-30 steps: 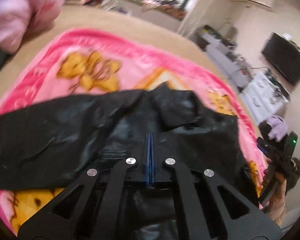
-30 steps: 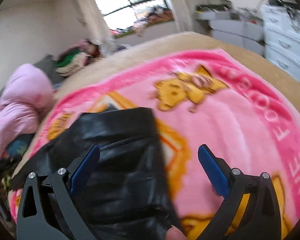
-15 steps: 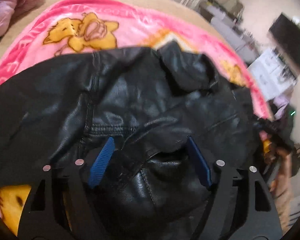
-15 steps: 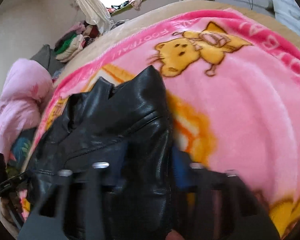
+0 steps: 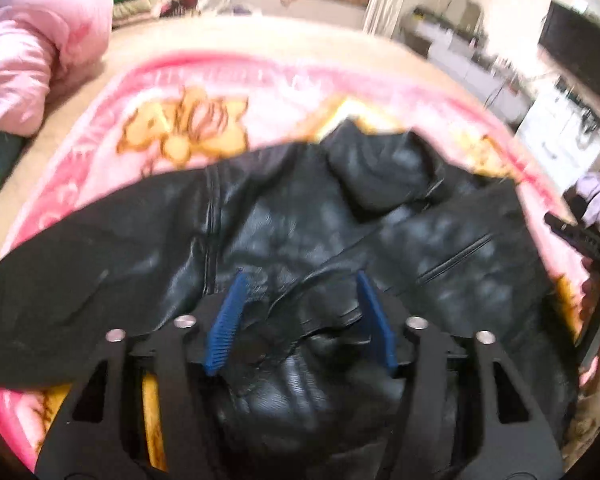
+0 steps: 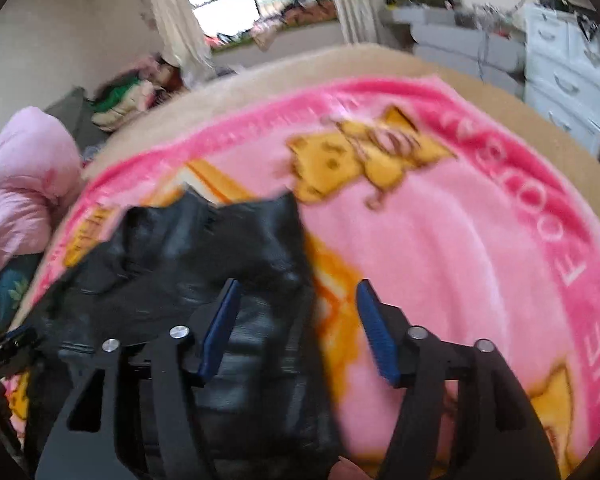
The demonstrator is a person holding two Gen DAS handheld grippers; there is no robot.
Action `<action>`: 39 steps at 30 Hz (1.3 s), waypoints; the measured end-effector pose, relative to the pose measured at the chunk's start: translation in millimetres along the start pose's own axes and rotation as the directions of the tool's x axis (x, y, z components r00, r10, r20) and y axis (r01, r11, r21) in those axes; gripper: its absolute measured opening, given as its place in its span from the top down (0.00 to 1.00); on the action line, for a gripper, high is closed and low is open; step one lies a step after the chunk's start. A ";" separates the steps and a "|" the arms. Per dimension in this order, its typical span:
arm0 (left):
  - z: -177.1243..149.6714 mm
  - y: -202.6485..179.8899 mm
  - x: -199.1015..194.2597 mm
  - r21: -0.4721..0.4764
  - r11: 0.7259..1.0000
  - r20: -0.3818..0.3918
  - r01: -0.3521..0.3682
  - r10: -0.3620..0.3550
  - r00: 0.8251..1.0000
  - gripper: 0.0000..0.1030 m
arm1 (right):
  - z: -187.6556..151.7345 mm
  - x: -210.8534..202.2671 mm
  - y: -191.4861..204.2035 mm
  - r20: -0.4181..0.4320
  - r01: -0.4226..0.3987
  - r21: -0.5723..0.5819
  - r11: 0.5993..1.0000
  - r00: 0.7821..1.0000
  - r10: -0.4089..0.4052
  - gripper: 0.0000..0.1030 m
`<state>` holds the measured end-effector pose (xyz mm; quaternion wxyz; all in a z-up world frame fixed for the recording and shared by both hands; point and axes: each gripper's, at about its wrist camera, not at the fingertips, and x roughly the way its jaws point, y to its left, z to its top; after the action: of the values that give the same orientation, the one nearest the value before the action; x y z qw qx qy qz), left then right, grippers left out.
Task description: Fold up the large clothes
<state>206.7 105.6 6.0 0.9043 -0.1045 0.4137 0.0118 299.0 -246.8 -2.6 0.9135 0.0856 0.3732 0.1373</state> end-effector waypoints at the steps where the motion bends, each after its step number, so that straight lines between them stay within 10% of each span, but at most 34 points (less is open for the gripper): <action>1: 0.7 -3.5 -5.4 -0.002 1.000 0.013 0.013 -0.013 1.000 0.45 | 0.6 -3.9 8.9 0.006 -0.018 -0.023 1.000 1.000 0.018 0.41; 9: -21.2 -37.8 7.2 0.030 0.997 -0.083 0.072 -0.069 0.994 0.35 | -23.9 3.1 88.9 -0.111 -0.189 -0.215 0.958 0.979 0.169 0.30; 17: -56.9 -20.8 38.2 -0.083 0.993 -0.179 0.089 -0.102 0.978 0.30 | -68.0 52.8 96.0 -0.287 -0.115 -0.269 0.956 0.957 0.034 0.24; 39: -40.6 -12.6 -0.1 -0.069 0.996 -0.094 0.054 -0.061 0.994 0.09 | -59.9 -3.2 125.9 -0.152 -0.197 -0.254 0.947 0.975 0.162 0.04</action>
<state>177.7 85.3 -17.4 0.8793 -0.1468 0.4531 -0.0055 231.1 -125.3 -10.2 0.8742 -0.0139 0.4004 0.2742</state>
